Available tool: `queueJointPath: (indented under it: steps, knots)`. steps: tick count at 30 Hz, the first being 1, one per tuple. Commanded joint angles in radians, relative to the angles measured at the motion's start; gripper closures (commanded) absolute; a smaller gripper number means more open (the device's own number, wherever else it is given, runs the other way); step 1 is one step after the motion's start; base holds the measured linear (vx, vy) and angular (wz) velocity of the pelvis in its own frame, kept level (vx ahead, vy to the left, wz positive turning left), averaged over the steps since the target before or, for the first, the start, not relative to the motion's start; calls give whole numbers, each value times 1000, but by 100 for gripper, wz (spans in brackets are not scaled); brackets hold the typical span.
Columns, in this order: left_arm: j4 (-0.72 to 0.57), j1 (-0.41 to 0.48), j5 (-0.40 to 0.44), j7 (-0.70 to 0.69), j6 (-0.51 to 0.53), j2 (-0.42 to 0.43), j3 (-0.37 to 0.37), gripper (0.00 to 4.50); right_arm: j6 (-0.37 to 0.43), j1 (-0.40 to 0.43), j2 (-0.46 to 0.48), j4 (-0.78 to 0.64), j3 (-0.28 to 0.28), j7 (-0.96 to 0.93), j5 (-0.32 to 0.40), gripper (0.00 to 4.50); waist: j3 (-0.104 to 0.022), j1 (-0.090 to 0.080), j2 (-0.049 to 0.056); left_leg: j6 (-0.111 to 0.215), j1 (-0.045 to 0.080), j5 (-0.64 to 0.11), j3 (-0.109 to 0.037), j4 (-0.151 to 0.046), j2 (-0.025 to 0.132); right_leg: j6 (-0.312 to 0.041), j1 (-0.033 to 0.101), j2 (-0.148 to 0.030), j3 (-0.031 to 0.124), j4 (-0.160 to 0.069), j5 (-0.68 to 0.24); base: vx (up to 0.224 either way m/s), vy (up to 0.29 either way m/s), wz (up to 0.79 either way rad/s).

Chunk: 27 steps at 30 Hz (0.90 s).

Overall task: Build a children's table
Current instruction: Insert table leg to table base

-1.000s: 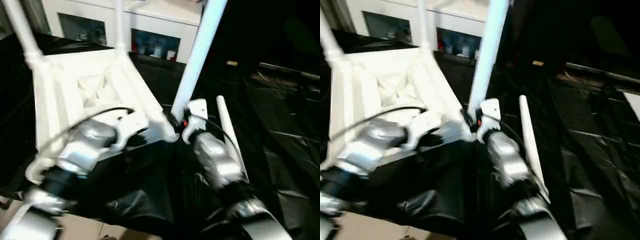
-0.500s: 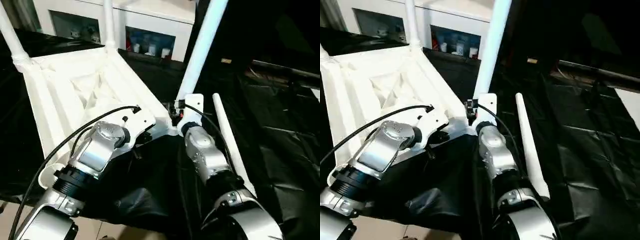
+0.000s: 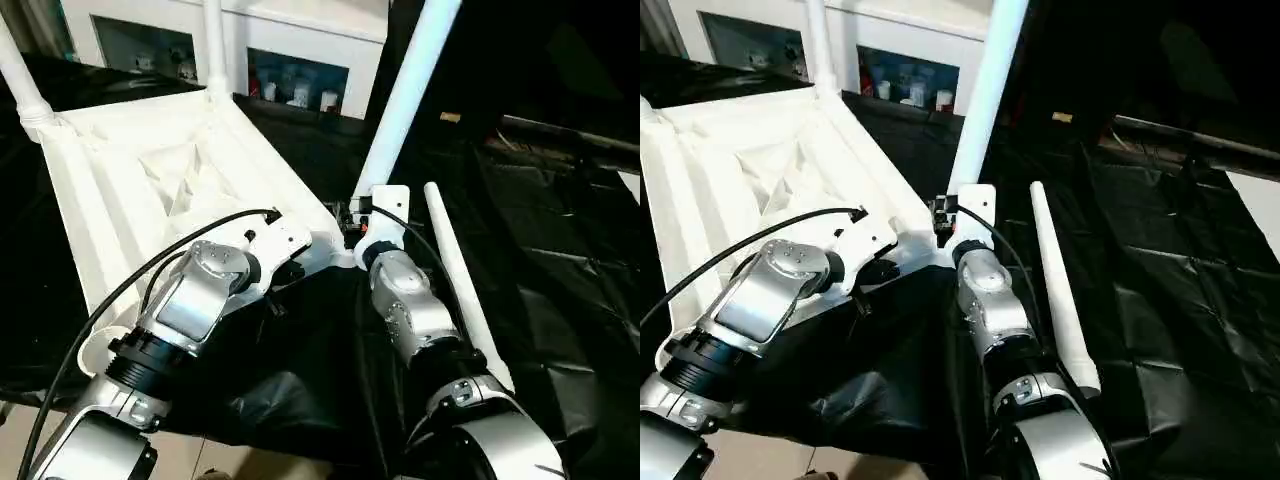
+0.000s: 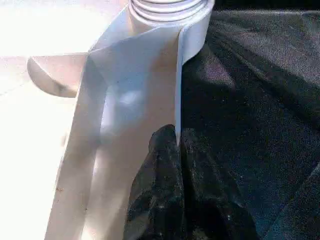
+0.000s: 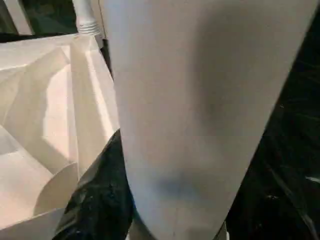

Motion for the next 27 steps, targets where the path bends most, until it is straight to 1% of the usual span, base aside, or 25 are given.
queueJointPath:
  steps: [1, 2, 3, 4, 6, 7, 8, 9, 10, 11, 13, 14, 15, 16, 17, 18, 19, 20, 21, 22, 23, 24, 25, 26, 27]
  knots:
    - [54, 26, 6, 16, 19, -12, -33, 450, 45, 50, 22, 73, -9, 27, 25, 185, -14, -4, 27, 3, -1, -367, -11, -78, 46, -77, 0, -87, 64, -86, -354, 0, 0, 0]
    - [54, 25, 5, 17, 14, -10, -32, 450, 33, 52, 21, 62, -6, 38, 26, 176, -17, -3, 24, 5, 2, -350, -8, -76, 46, -83, 1, -86, 65, -84, -335, 0, 0, 0]
    - [52, 25, 5, 17, 14, -10, -31, 450, 27, 52, 22, 54, -5, 48, 29, 166, -15, -3, 23, 8, -1, -341, -6, -76, 46, -86, 2, -85, 66, -83, -326, 0, 0, 0]
    - [50, 25, 3, 16, 14, -8, -31, 450, 19, 52, 24, 44, -6, 63, 35, 158, -15, -2, 25, 12, -2, -330, -3, -75, 47, -89, 3, -85, 66, -82, -333, 0, 0, 0]
    - [51, 24, 1, 16, 12, -7, -30, 450, 9, 52, 26, 33, -10, 79, 40, 142, -18, -3, 24, 13, -5, -321, -3, -75, 47, -88, 4, -85, 67, -83, -349, 0, 0, 0]
    - [51, 24, 1, 16, 12, -7, -30, 450, 9, 52, 26, 33, -10, 79, 40, 132, -18, -3, 23, 13, -5, -316, -2, -74, 47, -88, 4, -85, 67, -84, -350, 0, 0, 0]
    - [53, 23, 1, 16, 10, -7, -29, 450, 4, 51, 27, 28, -12, 88, 43, 122, -20, -2, 24, 18, -7, -296, 0, -73, 48, -92, 5, -85, 67, -82, -337, 0, 0, 0]
    - [54, 21, 0, 15, 7, -6, -29, 450, -4, 50, 28, 24, -18, 97, 47, 115, -20, -2, 24, 18, -7, -296, 0, -73, 48, -92, 5, -85, 67, -82, -337, 0, 0, 0]
    - [57, 18, -1, 14, 3, -4, -27, 450, -21, 47, 24, 13, -22, 112, 49, 107, -23, -2, 25, 21, -7, -275, 3, -70, 48, -101, 5, -83, 68, -79, -308, 0, 0, 0]
    - [57, 18, -1, 14, 3, -4, -27, 450, -21, 47, 24, 13, -22, 112, 49, 107, -25, -2, 25, 23, -8, -261, 4, -69, 48, -105, 7, -82, 68, -77, -290, 0, 0, 0]
    - [60, 15, -2, 11, -1, -2, -25, 450, -41, 46, 21, -1, -30, 152, 64, 84, -30, -2, 25, 31, -6, -222, 11, -64, 49, -133, 8, -78, 66, -69, -206, 31, -13, 4]
    - [59, 14, -5, 7, -4, 1, -25, 450, -46, 49, 17, -16, -30, 172, 72, 84, -33, -3, 24, 37, -15, -188, 13, -60, 46, -144, 16, -77, 65, -61, -152, 0, 0, 0]
    - [58, 14, -6, 5, -7, 3, -26, 450, -48, 51, 14, -26, -29, 185, 75, 73, -35, -2, 25, 40, -17, -162, 14, -58, 46, -147, 18, -76, 64, -57, -119, 0, 0, 0]
    - [57, 14, -8, 3, -10, 5, -26, 450, -49, 53, 12, -36, -27, 197, 79, 73, -41, -2, 27, 51, -23, -89, 17, -51, 44, -159, 25, -74, 64, -44, -17, 0, 0, 0]
    - [57, 14, -9, 1, -11, 6, -25, 450, -49, 54, 10, -41, -27, 205, 82, 51, -42, -3, 27, 55, -25, -57, 17, -49, 43, -166, 28, -72, 63, -38, 37, 0, 0, 0]
    - [54, 15, -16, -12, -20, 11, -25, 450, -52, 61, 2, -62, -18, 227, 82, 41, -45, -3, 26, 66, -24, -14, 22, -41, 37, -177, 30, -66, 63, -29, 137, 68, -1, -1]
    - [51, 16, -19, -17, -22, 13, -25, 450, -52, 65, -4, -74, -13, 241, 82, 41, -46, -3, 26, 84, -21, 10, 25, -36, 35, -196, 30, -63, 65, -22, 222, 0, 0, 0]
    - [46, 20, -25, -31, -39, 19, -25, 450, -50, 74, -15, -95, -4, 265, 82, 41, -45, -3, 25, 97, -23, 5, 26, -37, 35, -206, 32, -63, 63, -22, 240, 0, 0, 0]
    - [45, 21, -26, -33, -41, 20, -26, 450, -50, 76, -18, -100, -2, 270, 80, 41, -43, -3, 25, 100, -23, -9, 25, -38, 36, -209, 32, -65, 62, -24, 224, 0, 0, 0]
    - [42, 23, -29, -40, -46, 23, -26, 450, -50, 81, -26, -111, 3, 282, 78, 41, -43, -2, 26, 99, -21, -36, 25, -39, 38, -209, 33, -67, 62, -28, 177, 0, 0, 0]
    - [35, 27, -33, -52, -58, 31, -28, 450, -47, 89, -40, -128, 12, 303, 74, 41, -42, -2, 26, 97, -21, -49, 25, -40, 40, -210, 32, -68, 62, -30, 152, 0, 0, 0]
    - [28, 34, -40, -74, -84, 40, -31, 450, -41, 101, -58, -151, 19, 336, 72, 41, -42, -1, 26, 91, -20, -68, 25, -41, 41, -208, 32, -69, 62, -33, 106, 0, 0, 0]
    - [13, 46, -45, -97, -106, 59, -34, 450, -22, 122, -92, -195, 31, 397, 78, 41, -40, 2, 24, 90, -22, -76, 25, -40, 39, -196, 36, -66, 63, -36, 78, 0, 0, 0]
    - [13, 46, -45, -97, -106, 59, -34, 450, -22, 122, -92, -195, 31, 397, 78, 41, -41, 0, 24, 90, -24, -75, 24, -40, 40, -194, 35, -68, 64, -35, 73, 0, 0, 0]
    - [-4, 63, -59, -125, -128, 76, -32, 450, 10, 144, -133, -240, 52, 478, 87, 41, -41, 2, 25, 89, -20, -77, 24, -40, 41, -195, 35, -66, 63, -36, 63, 0, 0, 0]
